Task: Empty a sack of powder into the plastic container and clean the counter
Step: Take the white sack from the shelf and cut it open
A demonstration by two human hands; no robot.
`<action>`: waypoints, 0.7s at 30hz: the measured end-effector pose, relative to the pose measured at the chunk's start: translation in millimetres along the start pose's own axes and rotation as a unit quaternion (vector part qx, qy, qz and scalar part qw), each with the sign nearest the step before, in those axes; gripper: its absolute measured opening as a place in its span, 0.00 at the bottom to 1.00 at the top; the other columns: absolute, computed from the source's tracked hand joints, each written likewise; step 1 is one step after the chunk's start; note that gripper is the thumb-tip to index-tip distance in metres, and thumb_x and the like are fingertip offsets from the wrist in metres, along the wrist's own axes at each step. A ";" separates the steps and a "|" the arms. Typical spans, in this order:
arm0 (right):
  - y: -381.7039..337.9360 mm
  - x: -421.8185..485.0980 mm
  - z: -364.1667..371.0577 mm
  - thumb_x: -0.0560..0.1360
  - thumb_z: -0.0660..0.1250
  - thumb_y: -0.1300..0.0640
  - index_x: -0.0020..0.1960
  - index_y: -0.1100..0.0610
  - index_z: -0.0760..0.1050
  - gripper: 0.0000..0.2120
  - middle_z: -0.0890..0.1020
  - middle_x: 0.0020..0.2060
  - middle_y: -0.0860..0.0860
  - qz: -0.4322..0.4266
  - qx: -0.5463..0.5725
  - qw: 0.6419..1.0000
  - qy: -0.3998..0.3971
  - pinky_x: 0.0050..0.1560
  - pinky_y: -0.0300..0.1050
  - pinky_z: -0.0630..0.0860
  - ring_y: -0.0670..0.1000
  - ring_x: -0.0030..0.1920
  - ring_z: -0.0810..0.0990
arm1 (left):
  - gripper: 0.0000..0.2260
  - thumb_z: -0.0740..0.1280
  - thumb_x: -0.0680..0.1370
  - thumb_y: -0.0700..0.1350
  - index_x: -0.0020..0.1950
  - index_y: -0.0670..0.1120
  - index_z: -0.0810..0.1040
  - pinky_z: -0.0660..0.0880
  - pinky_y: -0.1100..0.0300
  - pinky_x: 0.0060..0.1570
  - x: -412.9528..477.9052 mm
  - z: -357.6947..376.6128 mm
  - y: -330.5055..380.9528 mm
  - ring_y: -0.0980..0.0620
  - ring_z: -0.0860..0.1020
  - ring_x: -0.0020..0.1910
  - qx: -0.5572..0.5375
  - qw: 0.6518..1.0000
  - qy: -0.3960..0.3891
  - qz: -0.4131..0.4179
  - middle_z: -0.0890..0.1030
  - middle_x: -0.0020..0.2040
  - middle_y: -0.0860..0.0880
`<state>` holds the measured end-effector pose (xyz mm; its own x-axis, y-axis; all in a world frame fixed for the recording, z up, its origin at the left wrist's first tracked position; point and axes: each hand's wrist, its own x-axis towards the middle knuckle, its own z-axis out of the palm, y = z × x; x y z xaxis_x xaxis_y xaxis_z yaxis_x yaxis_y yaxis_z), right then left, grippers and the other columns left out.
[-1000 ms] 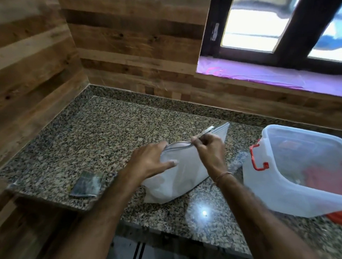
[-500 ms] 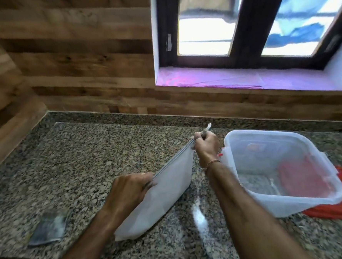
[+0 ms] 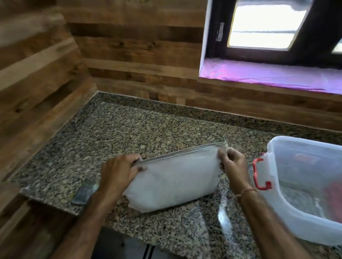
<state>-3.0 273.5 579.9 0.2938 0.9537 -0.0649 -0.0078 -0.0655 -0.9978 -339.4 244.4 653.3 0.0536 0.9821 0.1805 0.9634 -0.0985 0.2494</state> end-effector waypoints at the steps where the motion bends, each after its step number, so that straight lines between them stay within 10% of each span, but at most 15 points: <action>1: 0.2 -2.9 -0.3 0.81 0.69 0.55 0.42 0.60 0.78 0.12 0.74 0.33 0.52 0.003 0.010 1.000 0.004 0.32 0.41 0.68 0.47 0.33 0.69 | 0.15 0.76 0.74 0.59 0.41 0.51 0.76 0.72 0.55 0.34 -2.4 1.2 -11.6 0.51 0.80 0.36 -0.045 0.999 -0.014 -0.027 0.80 0.34 0.54; 6: 0.9 -17.6 -13.6 0.80 0.69 0.60 0.51 0.59 0.81 0.03 0.82 0.40 0.50 0.058 0.007 0.996 -0.069 0.34 0.37 0.73 0.45 0.35 0.76 | 0.22 0.81 0.70 0.53 0.59 0.46 0.82 0.79 0.48 0.57 -37.3 17.7 -63.2 0.44 0.84 0.55 -0.374 0.901 -0.078 -0.203 0.85 0.57 0.45; 9: 1.0 -23.4 -14.2 0.79 0.70 0.62 0.56 0.58 0.81 0.07 0.85 0.46 0.47 0.073 -0.016 0.994 -0.082 0.33 0.31 0.75 0.41 0.39 0.83 | 0.31 0.83 0.66 0.57 0.55 0.34 0.81 0.81 0.44 0.54 -55.6 39.2 -66.1 0.40 0.86 0.51 -0.479 0.842 -0.042 -0.246 0.87 0.50 0.40; 11: 2.9 -22.5 -12.1 0.78 0.71 0.61 0.53 0.57 0.82 0.04 0.85 0.45 0.49 0.078 -0.049 0.993 -0.069 0.33 0.32 0.77 0.42 0.40 0.84 | 0.15 0.80 0.71 0.47 0.44 0.36 0.81 0.80 0.47 0.45 -60.2 47.2 -57.1 0.41 0.84 0.42 -0.478 0.842 -0.014 -0.251 0.86 0.41 0.43; 15: 6.2 -19.1 -6.5 0.77 0.73 0.55 0.46 0.59 0.84 0.06 0.88 0.45 0.56 0.063 -0.107 0.992 -0.003 0.46 0.57 0.83 0.59 0.46 0.86 | 0.14 0.75 0.77 0.42 0.34 0.45 0.74 0.65 0.63 0.27 -55.9 47.4 -40.4 0.50 0.68 0.30 -0.415 0.870 0.072 -0.255 0.71 0.29 0.51; 19: 4.2 -18.4 -4.2 0.81 0.69 0.52 0.36 0.55 0.75 0.16 0.74 0.28 0.52 0.131 -0.088 0.987 -0.021 0.30 0.40 0.66 0.48 0.24 0.69 | 0.12 0.73 0.80 0.46 0.53 0.37 0.82 0.71 0.72 0.33 -59.8 52.4 -51.4 0.53 0.78 0.38 -0.455 0.861 0.037 -0.226 0.80 0.41 0.48; 21: 0.3 -19.5 -6.9 0.83 0.65 0.49 0.39 0.55 0.70 0.16 0.69 0.26 0.51 0.223 -0.043 0.971 -0.079 0.28 0.37 0.65 0.48 0.22 0.67 | 0.15 0.73 0.79 0.55 0.43 0.44 0.80 0.70 0.61 0.34 -67.0 54.1 -58.8 0.49 0.76 0.34 -0.464 0.859 -0.010 -0.216 0.78 0.36 0.48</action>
<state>-2.2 252.9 581.0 0.1301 0.8574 -0.4979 -0.0192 -0.4999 -0.8659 -385.4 193.0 575.0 -0.2422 0.9610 -0.1335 0.2710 0.1991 0.9418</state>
